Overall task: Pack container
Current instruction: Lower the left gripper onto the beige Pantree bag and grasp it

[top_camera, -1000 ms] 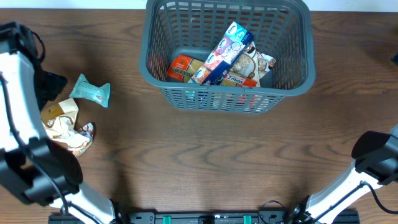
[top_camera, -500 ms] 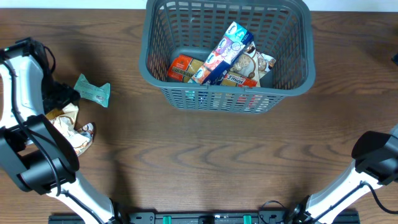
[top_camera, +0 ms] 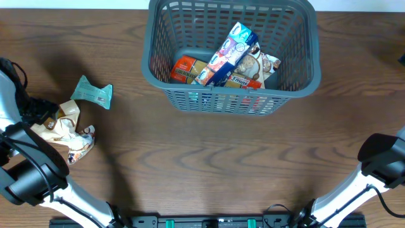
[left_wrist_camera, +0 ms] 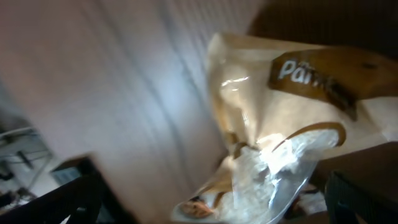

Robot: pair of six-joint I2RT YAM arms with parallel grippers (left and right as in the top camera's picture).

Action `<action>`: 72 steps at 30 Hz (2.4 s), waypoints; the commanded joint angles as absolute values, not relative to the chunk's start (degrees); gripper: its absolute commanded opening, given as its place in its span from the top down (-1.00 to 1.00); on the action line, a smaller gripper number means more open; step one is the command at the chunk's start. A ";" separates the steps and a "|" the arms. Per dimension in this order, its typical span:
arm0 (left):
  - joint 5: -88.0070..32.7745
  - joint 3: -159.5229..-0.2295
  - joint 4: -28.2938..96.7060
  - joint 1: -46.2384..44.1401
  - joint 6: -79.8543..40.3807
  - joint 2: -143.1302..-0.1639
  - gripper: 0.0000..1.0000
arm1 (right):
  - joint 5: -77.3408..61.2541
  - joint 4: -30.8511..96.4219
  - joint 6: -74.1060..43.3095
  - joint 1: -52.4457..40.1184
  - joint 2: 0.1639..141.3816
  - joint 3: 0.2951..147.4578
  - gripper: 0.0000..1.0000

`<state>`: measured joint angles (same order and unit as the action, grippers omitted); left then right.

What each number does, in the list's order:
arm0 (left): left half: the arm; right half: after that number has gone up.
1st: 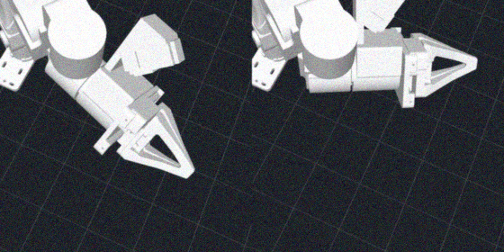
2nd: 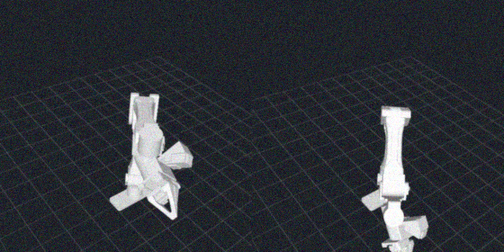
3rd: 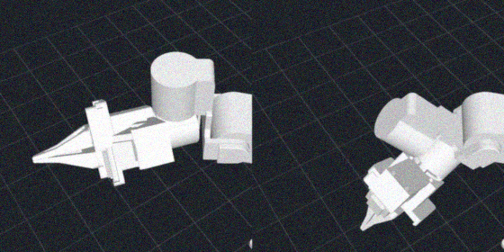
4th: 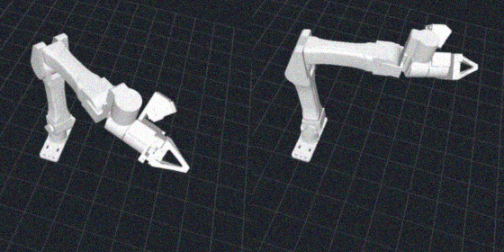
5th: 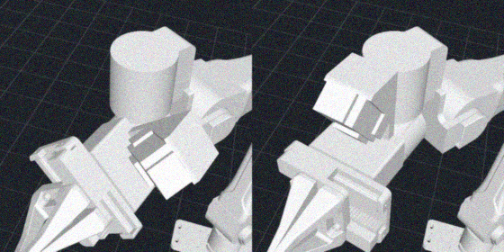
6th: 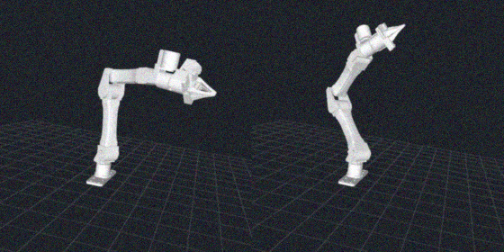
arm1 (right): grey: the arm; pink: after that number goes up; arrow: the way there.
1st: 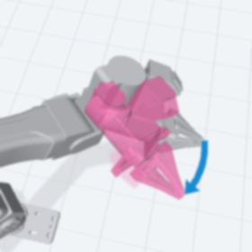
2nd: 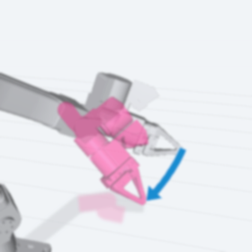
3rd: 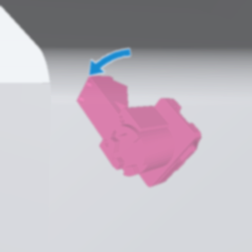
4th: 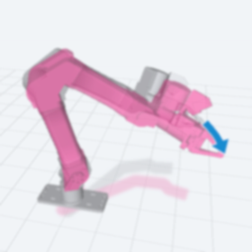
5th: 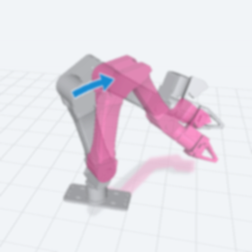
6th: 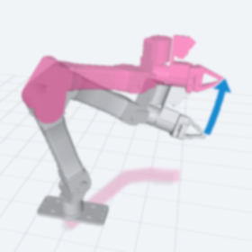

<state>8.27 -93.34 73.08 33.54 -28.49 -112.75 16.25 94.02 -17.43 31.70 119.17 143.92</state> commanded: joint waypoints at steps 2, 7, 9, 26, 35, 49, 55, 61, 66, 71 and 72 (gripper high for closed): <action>-1.28 -87.79 68.82 32.88 -27.11 -112.46 -1.00 | 16.47 94.06 -18.20 32.05 118.41 143.76 -0.98; -1.96 -82.98 66.43 32.42 -26.57 -112.46 -1.00 | 16.47 94.06 -18.20 32.05 118.41 143.76 -0.98; -1.93 -81.69 65.60 32.45 -25.06 -112.46 -1.00 | 16.47 94.06 -18.22 32.05 118.41 143.79 -0.98; -1.91 -76.60 59.24 32.45 -20.56 -112.46 -1.00 | 16.47 94.06 -18.20 32.05 118.41 143.76 -0.98; -1.96 -70.78 53.17 32.45 -17.89 -112.46 -1.00 | 16.47 94.06 -18.20 32.05 118.41 143.76 -0.99; -1.96 -67.70 43.16 32.42 -13.67 -112.49 -1.00 | 16.47 94.06 -18.20 32.05 118.41 143.79 -0.99; -1.96 -67.70 43.62 32.45 -13.32 -112.49 -1.00 | 16.47 94.06 -18.20 32.05 118.41 143.76 -0.99; -1.96 -67.70 44.58 32.42 -13.32 -112.49 -0.39 | 16.47 94.06 -18.20 32.05 118.41 143.76 -0.98; -1.93 -67.70 44.66 32.45 -14.48 -112.49 0.89 | 16.47 94.06 -18.20 32.05 118.41 143.79 -0.98; -1.93 -67.72 44.64 32.38 -15.92 -112.46 0.89 | 16.47 94.06 -18.20 32.05 118.41 143.76 -0.99; -1.93 -67.72 44.69 32.38 -15.92 -112.40 0.89 | 16.47 94.06 -18.22 32.05 118.41 143.76 -0.98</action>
